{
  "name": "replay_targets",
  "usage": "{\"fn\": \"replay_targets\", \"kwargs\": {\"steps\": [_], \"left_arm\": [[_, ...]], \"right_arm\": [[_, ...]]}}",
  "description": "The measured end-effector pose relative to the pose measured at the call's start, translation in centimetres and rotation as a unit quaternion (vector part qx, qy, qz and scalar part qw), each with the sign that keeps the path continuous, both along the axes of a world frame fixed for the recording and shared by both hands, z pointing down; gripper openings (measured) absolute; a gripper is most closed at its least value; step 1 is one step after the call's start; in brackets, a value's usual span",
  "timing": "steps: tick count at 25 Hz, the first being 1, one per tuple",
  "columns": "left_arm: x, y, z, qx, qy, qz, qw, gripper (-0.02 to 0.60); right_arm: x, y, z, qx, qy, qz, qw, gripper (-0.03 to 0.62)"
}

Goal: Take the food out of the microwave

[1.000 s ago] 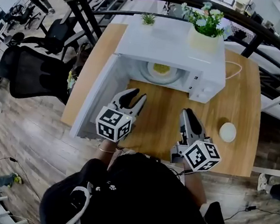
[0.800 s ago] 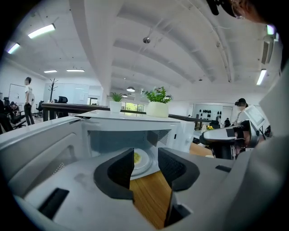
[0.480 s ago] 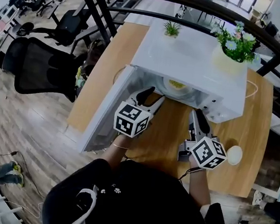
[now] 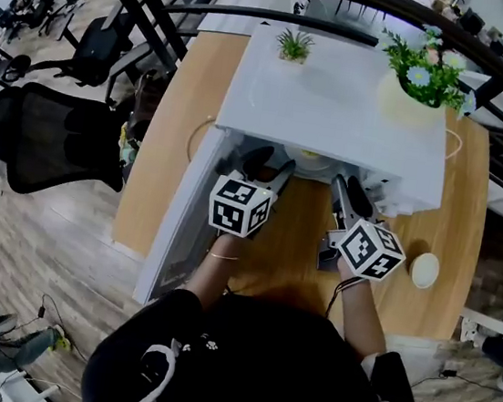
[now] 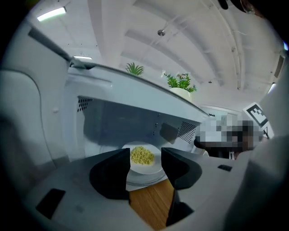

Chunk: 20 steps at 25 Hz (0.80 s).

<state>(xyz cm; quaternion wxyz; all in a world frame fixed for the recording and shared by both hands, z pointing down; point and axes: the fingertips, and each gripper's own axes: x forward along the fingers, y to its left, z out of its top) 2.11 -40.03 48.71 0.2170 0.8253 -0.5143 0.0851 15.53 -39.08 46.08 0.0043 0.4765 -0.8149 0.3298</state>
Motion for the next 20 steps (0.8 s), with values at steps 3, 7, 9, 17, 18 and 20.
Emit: {"fn": "replay_targets", "kwargs": {"steps": [3, 7, 9, 17, 18, 20], "left_arm": [[-0.2, -1.0, 1.3, -0.012, -0.004, -0.002, 0.9999, 0.196], [0.0, -1.9, 2.9, -0.027, -0.007, -0.002, 0.9996, 0.201], [0.2, -2.3, 3.6, -0.031, -0.02, 0.0, 0.9993, 0.201], [0.3, -3.8, 6.3, -0.065, -0.012, -0.014, 0.9977, 0.212], [0.3, -3.9, 6.6, -0.07, -0.012, -0.018, 0.9973, 0.213], [0.2, -4.0, 7.1, -0.077, -0.014, -0.026, 0.9966, 0.212]], "right_arm": [[-0.8, -1.0, 1.3, -0.011, 0.009, 0.001, 1.0, 0.146], [-1.3, -2.2, 3.3, -0.03, 0.026, 0.011, 0.999, 0.179], [-1.5, -2.8, 4.1, -0.036, 0.041, 0.014, 0.998, 0.187], [-2.1, -4.6, 7.2, -0.066, 0.082, 0.016, 0.994, 0.203], [-2.2, -4.7, 7.5, -0.07, 0.084, 0.018, 0.994, 0.204], [-2.2, -4.9, 8.0, -0.078, 0.085, 0.028, 0.993, 0.209]]}}
